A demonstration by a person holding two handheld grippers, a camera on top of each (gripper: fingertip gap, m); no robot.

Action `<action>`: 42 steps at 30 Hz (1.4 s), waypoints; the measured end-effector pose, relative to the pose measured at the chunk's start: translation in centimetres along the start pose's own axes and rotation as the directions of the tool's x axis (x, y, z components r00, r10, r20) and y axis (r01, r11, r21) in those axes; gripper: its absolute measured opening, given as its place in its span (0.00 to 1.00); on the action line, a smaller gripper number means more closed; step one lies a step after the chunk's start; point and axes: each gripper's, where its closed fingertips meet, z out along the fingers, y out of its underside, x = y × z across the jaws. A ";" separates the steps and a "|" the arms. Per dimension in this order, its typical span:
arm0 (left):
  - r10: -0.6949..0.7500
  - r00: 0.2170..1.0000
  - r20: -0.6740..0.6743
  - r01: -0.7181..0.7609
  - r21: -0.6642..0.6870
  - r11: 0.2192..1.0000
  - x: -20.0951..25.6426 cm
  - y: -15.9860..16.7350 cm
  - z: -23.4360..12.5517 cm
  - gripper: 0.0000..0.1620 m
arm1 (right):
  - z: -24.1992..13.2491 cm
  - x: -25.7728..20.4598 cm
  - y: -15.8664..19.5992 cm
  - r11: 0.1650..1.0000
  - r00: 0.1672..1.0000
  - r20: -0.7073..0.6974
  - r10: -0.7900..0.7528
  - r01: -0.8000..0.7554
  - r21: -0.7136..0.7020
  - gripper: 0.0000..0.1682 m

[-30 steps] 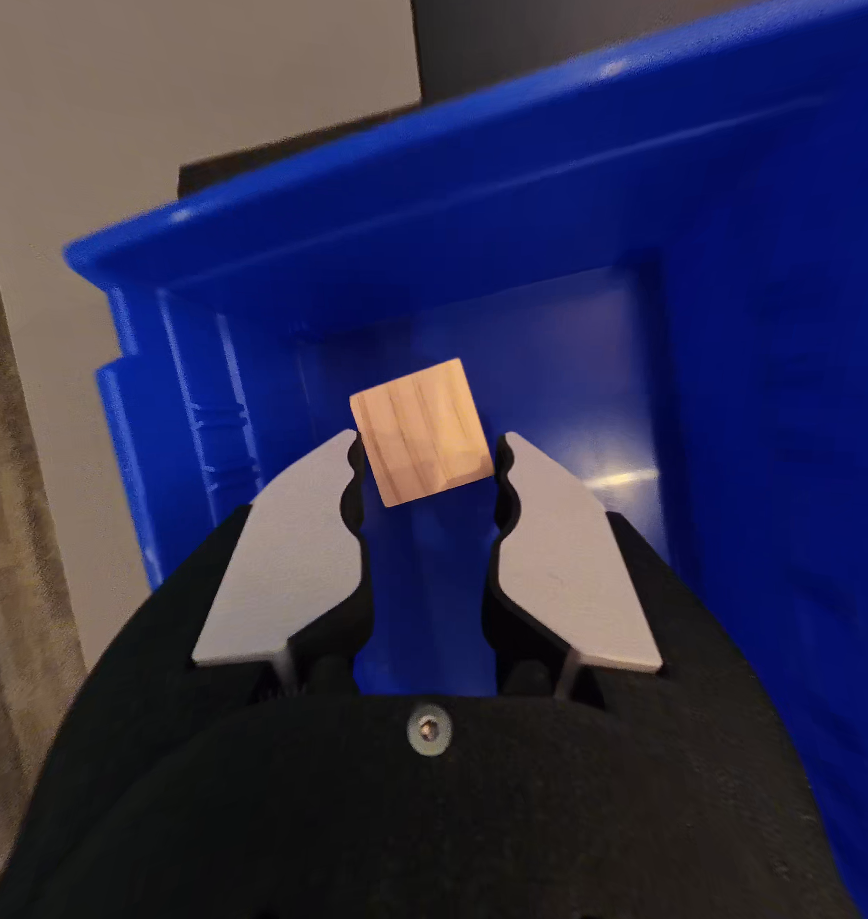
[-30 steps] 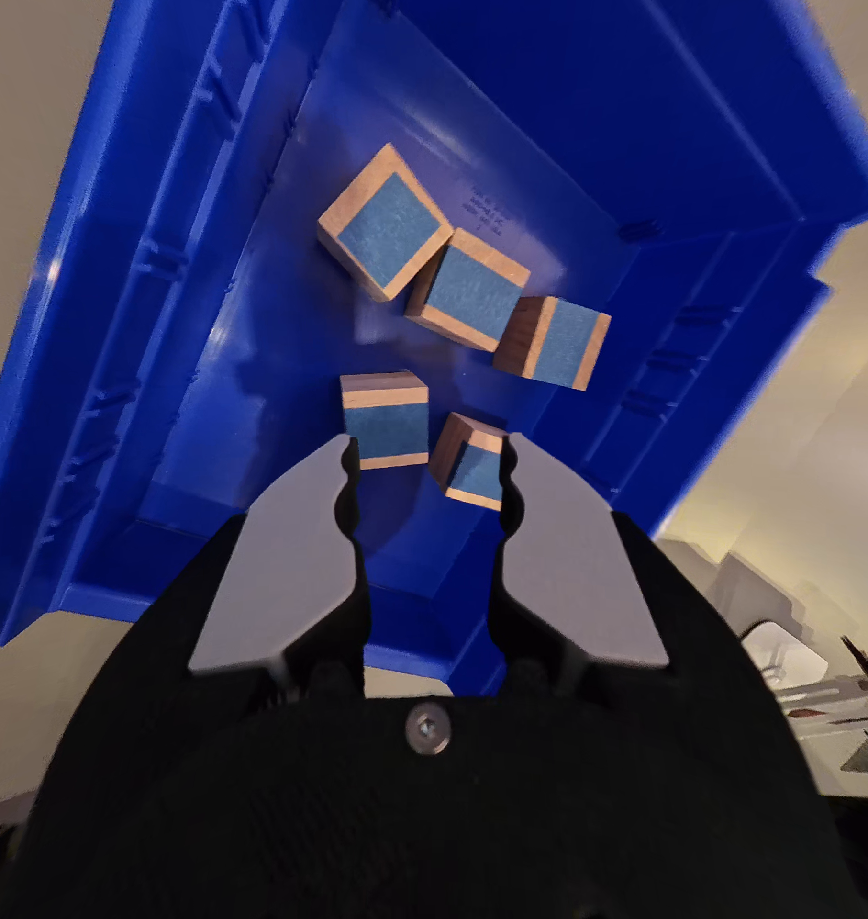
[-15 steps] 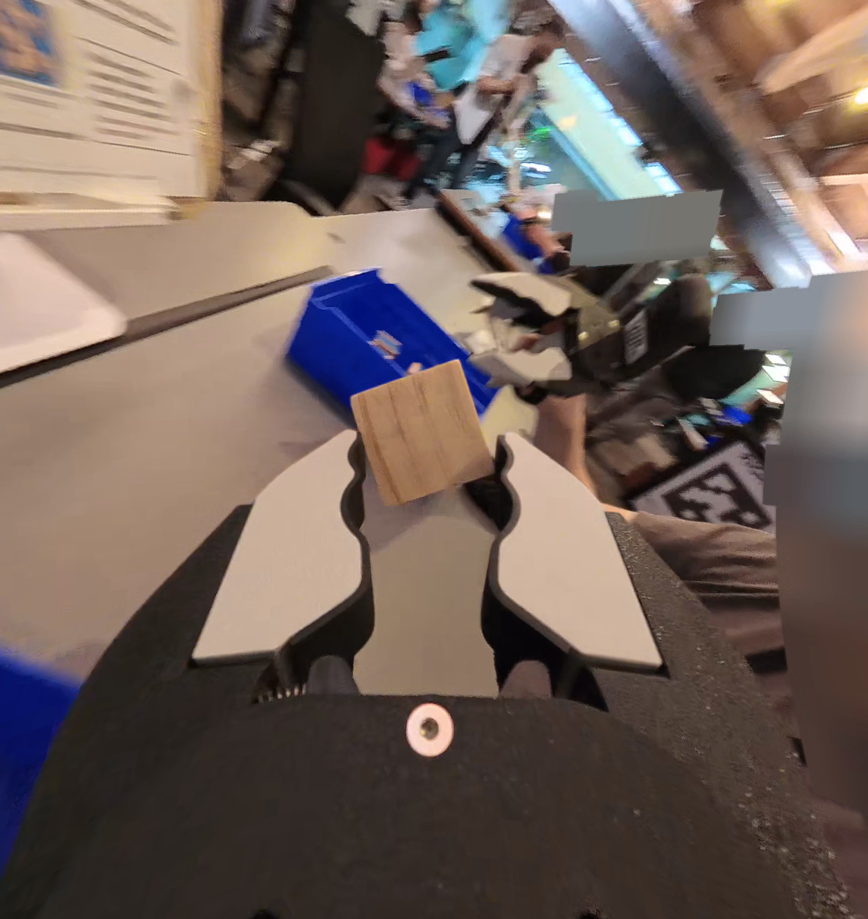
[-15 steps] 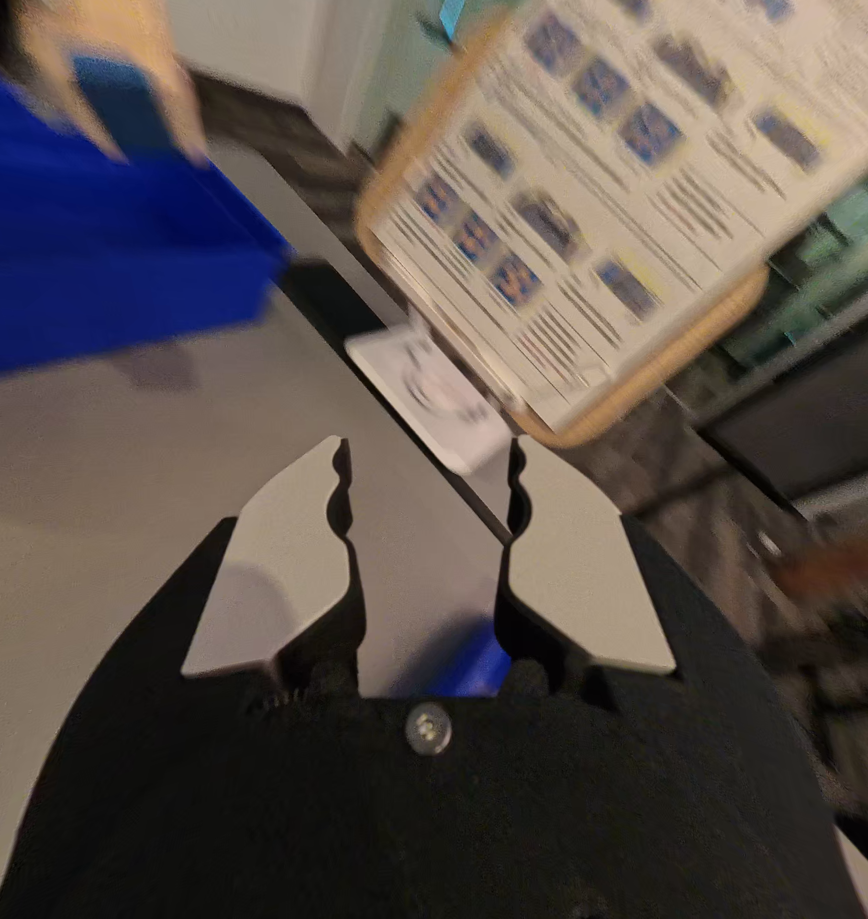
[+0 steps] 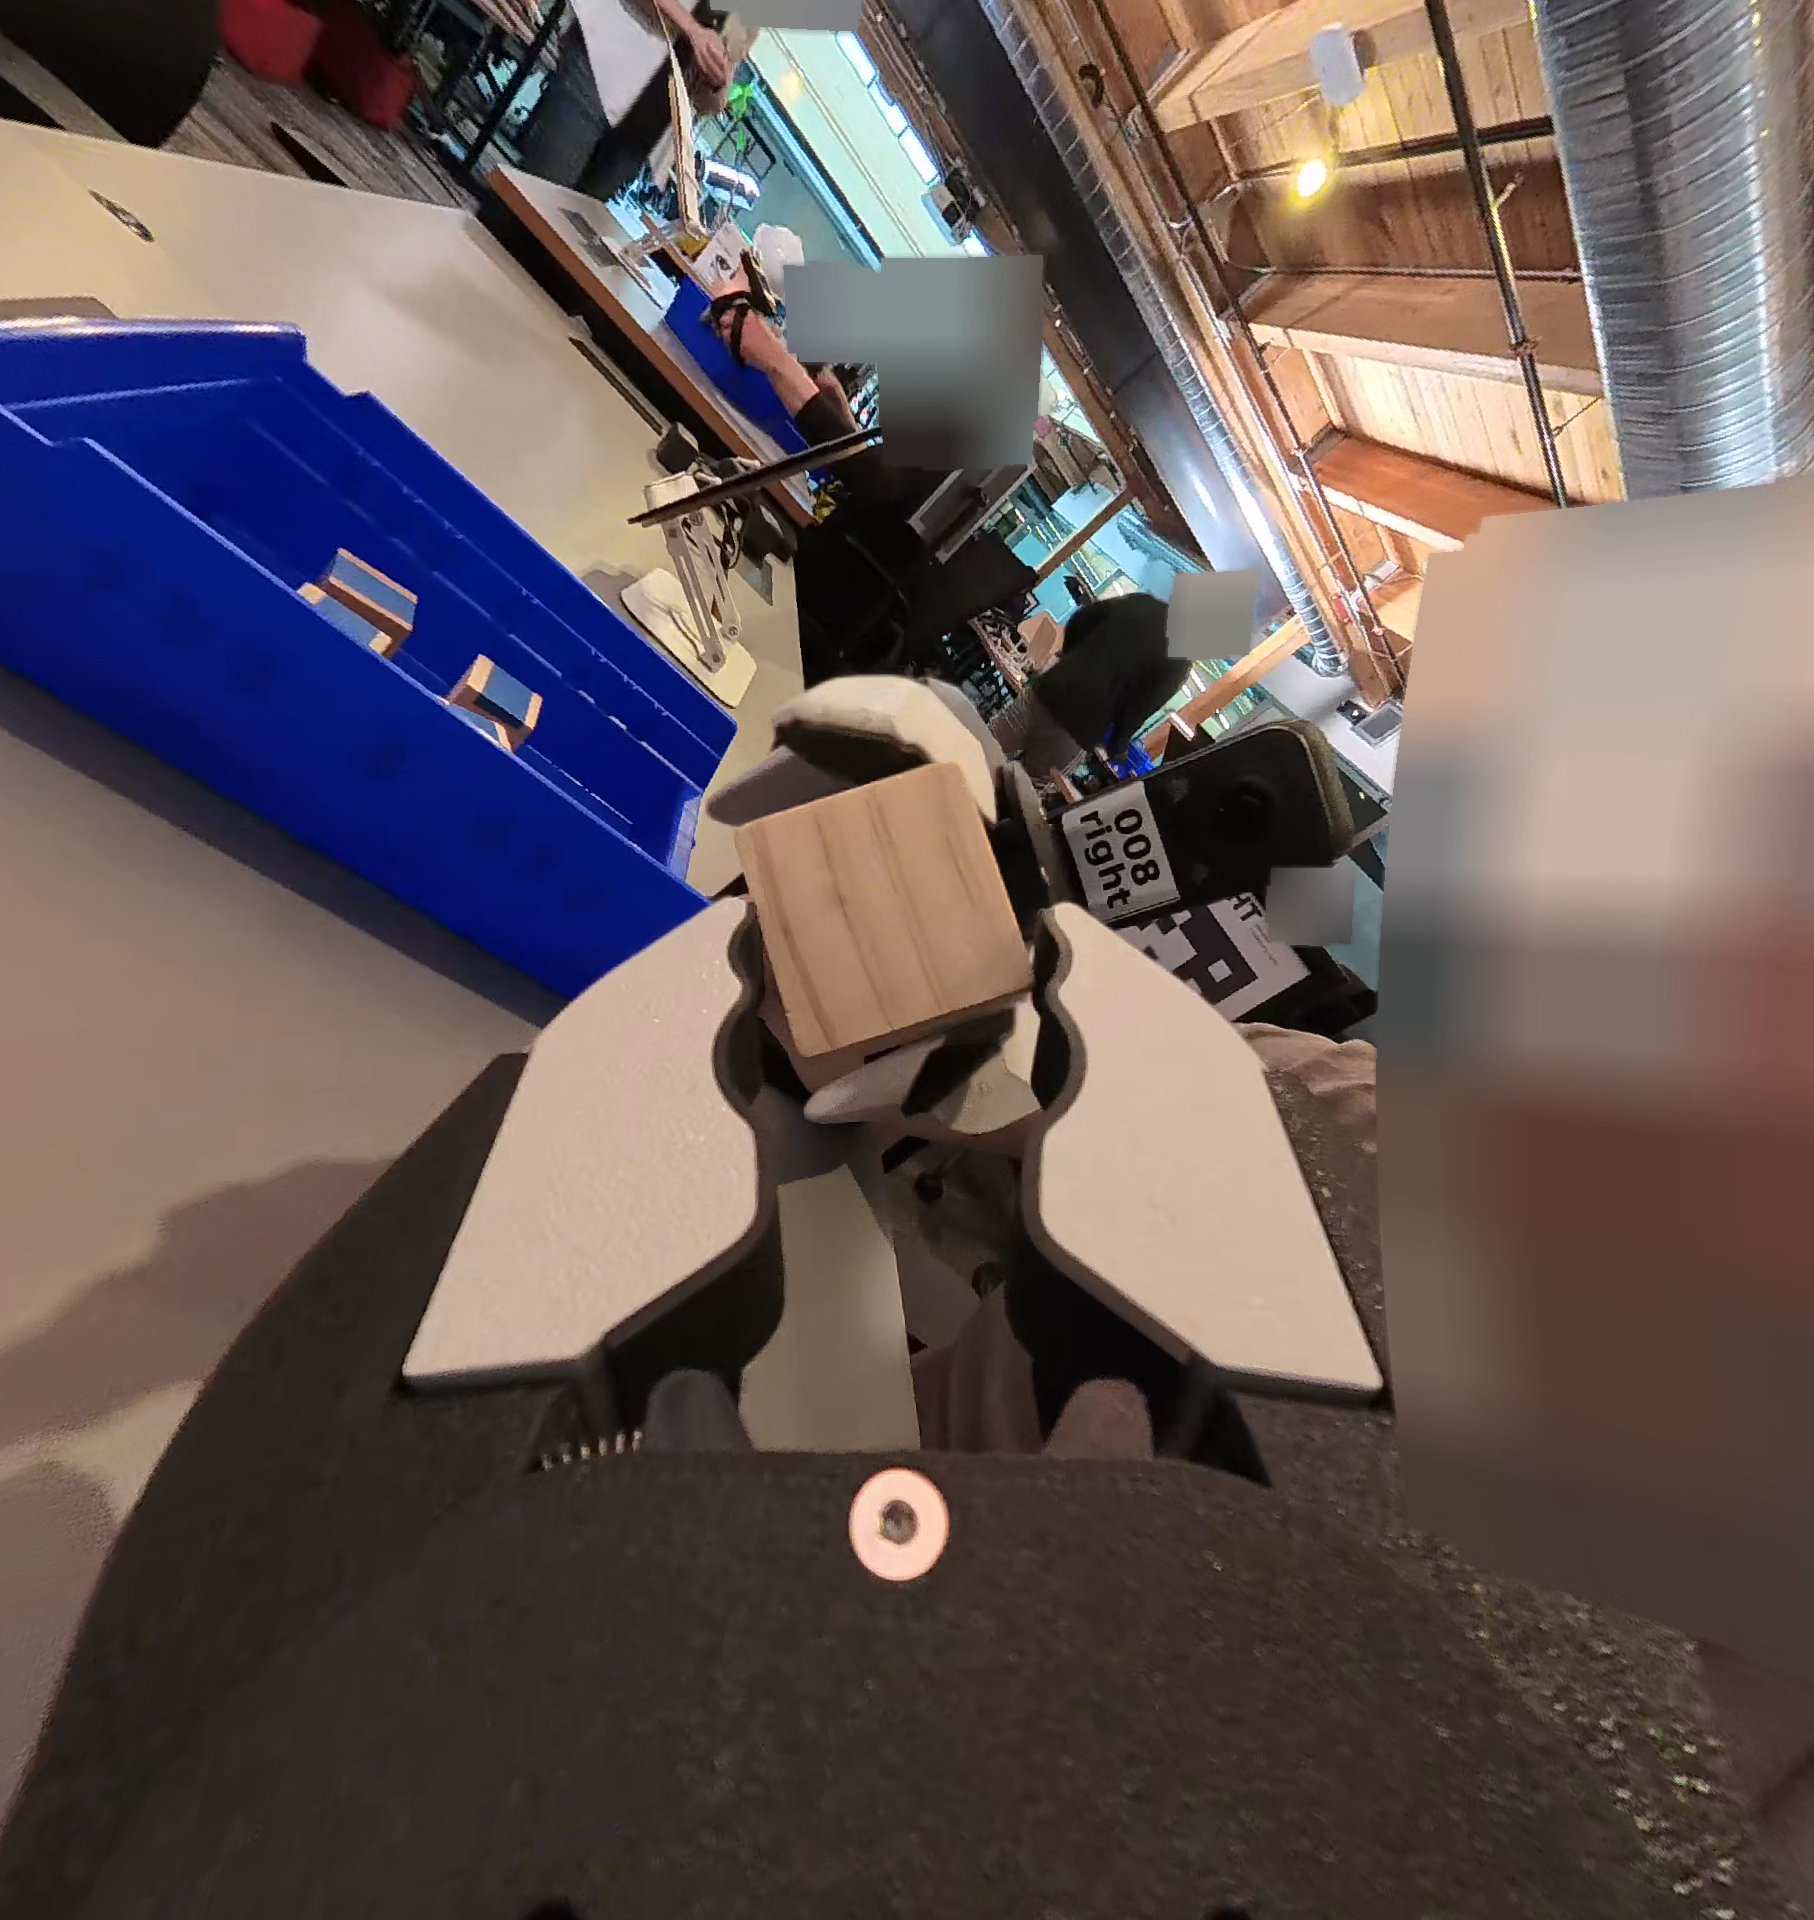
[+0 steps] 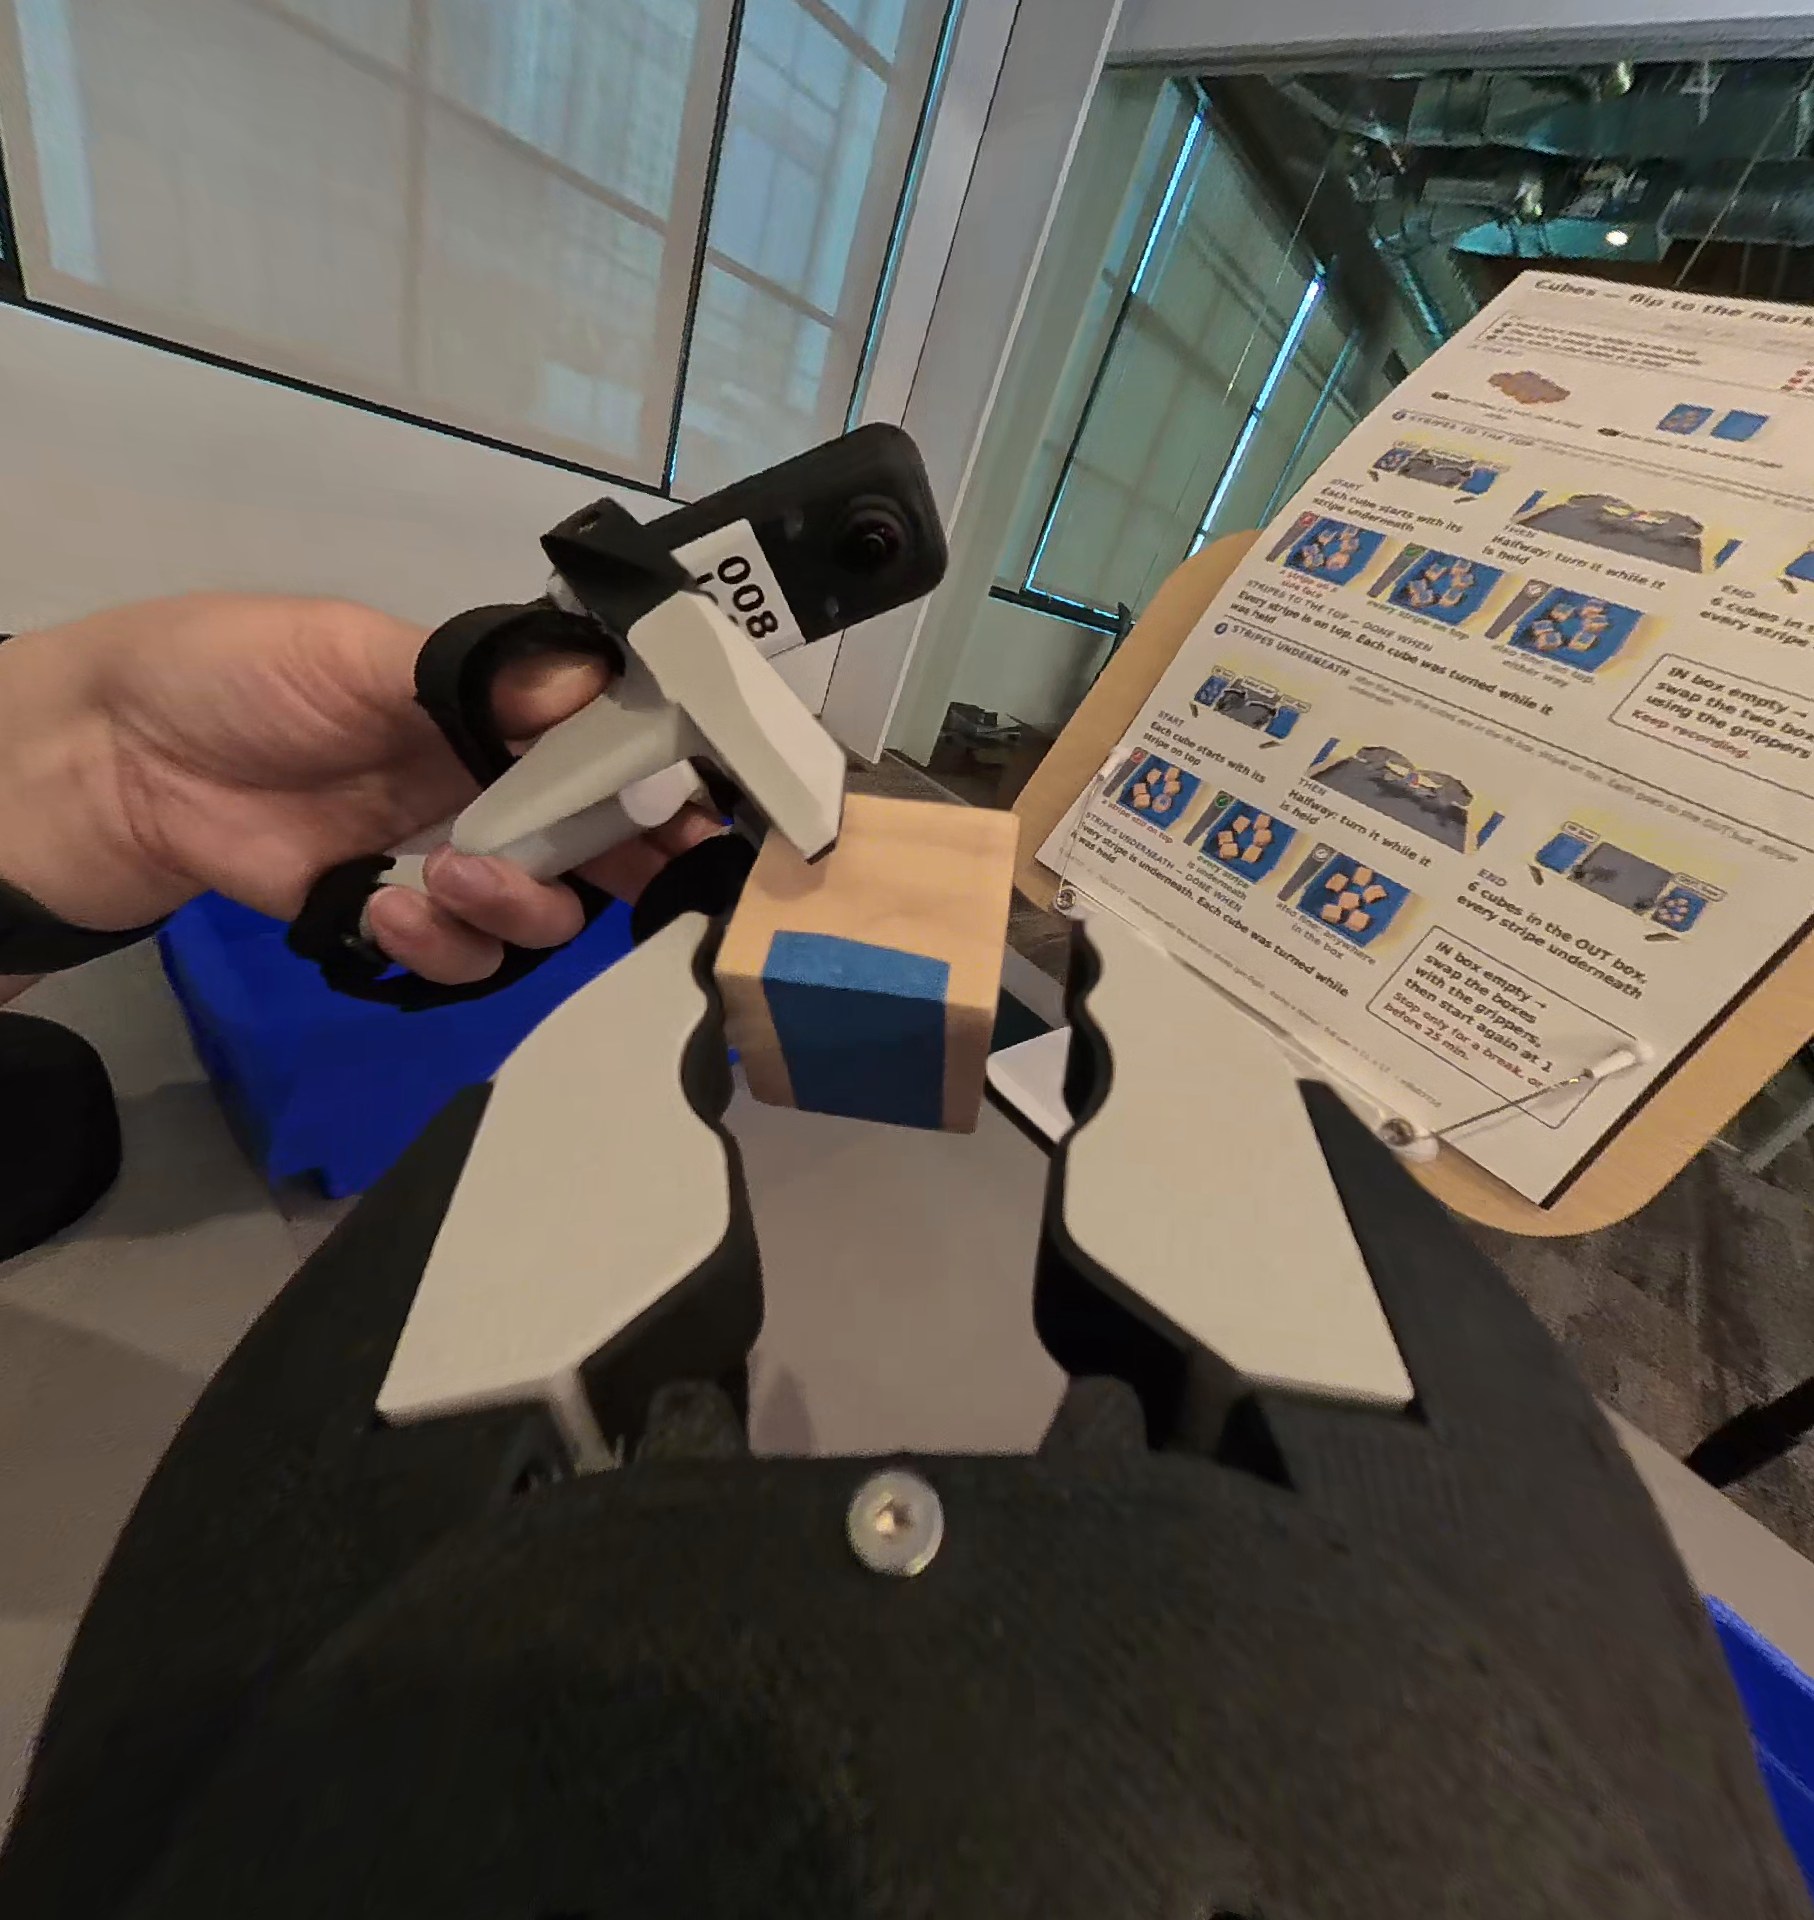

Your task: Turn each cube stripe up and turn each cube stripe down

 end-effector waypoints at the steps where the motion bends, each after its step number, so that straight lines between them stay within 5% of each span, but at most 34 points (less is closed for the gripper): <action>1: 0.000 1.000 0.000 0.000 -0.007 1.000 0.0 0.1 0.2 0.31 | 0.0 -0.1 0.0 1.000 1.000 0.011 0.006 -0.006 0.003 0.34; 8: 0.074 0.996 0.046 -0.074 0.017 0.997 -0.4 -0.7 -0.4 0.31 | 0.0 -0.1 0.6 0.997 0.994 0.104 0.029 -0.021 -0.080 0.28; 12: 0.172 0.972 0.163 -0.178 0.023 0.984 -0.7 -1.8 -2.5 0.30 | -2.8 5.3 1.0 0.956 0.996 0.088 0.000 0.026 -0.293 0.28; 15: 0.262 0.909 0.325 -0.275 -0.007 0.962 -1.1 -2.6 -4.7 0.30 | -8.9 11.8 5.0 0.802 0.992 -0.022 0.125 -0.114 -0.586 0.28; 19: 0.309 0.855 0.416 -0.329 -0.025 0.944 -0.5 -3.1 -6.6 0.29 | -17.4 15.0 14.6 0.418 0.932 -0.162 0.325 -0.296 -0.859 0.28; 22: 0.312 0.850 0.425 -0.321 -0.051 0.946 -0.2 -2.8 -7.0 0.29 | -18.6 12.9 18.6 0.274 0.901 -0.082 0.425 -0.214 -0.937 0.28; 26: 0.324 0.833 0.448 -0.327 -0.074 0.942 -0.2 -2.6 -7.1 0.29 | -19.2 12.3 23.0 0.079 0.924 -0.087 0.372 -0.125 -0.989 0.29; 35: 0.329 0.826 0.458 -0.310 -0.119 0.943 -0.8 -2.0 -6.6 0.28 | -18.8 12.3 26.6 -0.058 0.924 -0.177 0.338 -0.167 -0.984 0.29; 42: 0.337 0.820 0.462 -0.309 -0.137 0.941 -0.9 -1.8 -6.5 0.28 | -18.0 13.1 27.1 -0.027 0.911 -0.232 0.340 -0.238 -0.971 0.30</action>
